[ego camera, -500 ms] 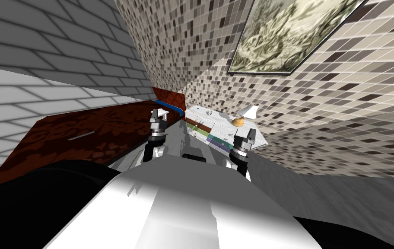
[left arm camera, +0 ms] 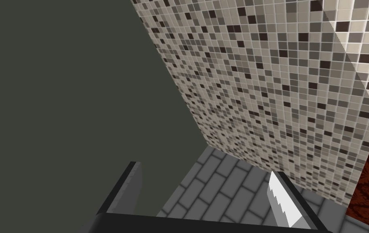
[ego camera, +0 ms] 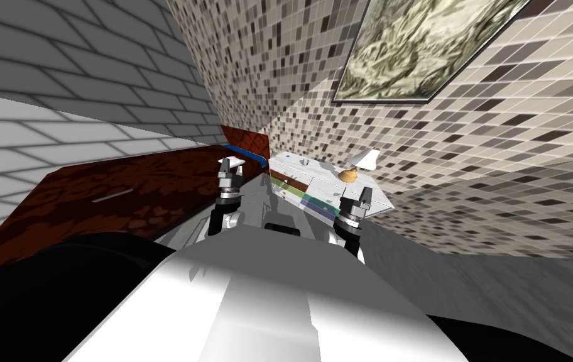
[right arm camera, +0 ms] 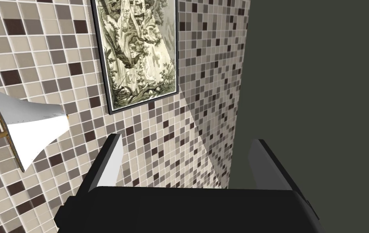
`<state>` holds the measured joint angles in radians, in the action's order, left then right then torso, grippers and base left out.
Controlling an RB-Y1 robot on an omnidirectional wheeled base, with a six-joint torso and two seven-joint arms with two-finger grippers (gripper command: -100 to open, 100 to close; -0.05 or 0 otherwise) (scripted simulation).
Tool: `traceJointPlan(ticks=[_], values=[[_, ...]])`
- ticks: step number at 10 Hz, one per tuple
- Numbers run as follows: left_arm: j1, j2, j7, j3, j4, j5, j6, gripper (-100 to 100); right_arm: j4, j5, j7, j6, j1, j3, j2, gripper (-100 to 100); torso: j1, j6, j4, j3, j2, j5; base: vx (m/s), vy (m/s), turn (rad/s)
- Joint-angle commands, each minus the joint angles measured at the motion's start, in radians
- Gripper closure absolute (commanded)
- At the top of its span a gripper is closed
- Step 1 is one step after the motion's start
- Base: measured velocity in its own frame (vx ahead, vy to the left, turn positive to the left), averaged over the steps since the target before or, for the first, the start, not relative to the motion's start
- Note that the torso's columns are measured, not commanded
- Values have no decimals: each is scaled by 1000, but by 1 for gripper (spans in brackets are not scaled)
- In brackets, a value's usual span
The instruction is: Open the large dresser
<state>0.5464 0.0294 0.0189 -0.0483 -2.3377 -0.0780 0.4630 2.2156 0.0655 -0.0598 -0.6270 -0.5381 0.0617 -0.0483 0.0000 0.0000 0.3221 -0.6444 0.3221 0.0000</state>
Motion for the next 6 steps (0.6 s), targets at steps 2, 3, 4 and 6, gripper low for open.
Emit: traceJointPlan(ticks=[2,3,4,6], values=[[0,0,0,0,0,0,0,0,0,0,0,0,0,0,0,0,0,0,148,-295,148,0,0,0,0],[0,0,0,0,0,0,0,0,0,0,0,0,0,0,0,0,0,0,221,-442,222,0,0,0,0],[0,0,0,0,0,0,0,0,0,0,0,0,0,0,0,0,0,0,295,-590,296,0,0,0,0],[0,0,0,0,0,0,0,0,-7,-16,-39,-3,-3,2,63,-100,0,0,402,-807,403,0,19,16,55]])
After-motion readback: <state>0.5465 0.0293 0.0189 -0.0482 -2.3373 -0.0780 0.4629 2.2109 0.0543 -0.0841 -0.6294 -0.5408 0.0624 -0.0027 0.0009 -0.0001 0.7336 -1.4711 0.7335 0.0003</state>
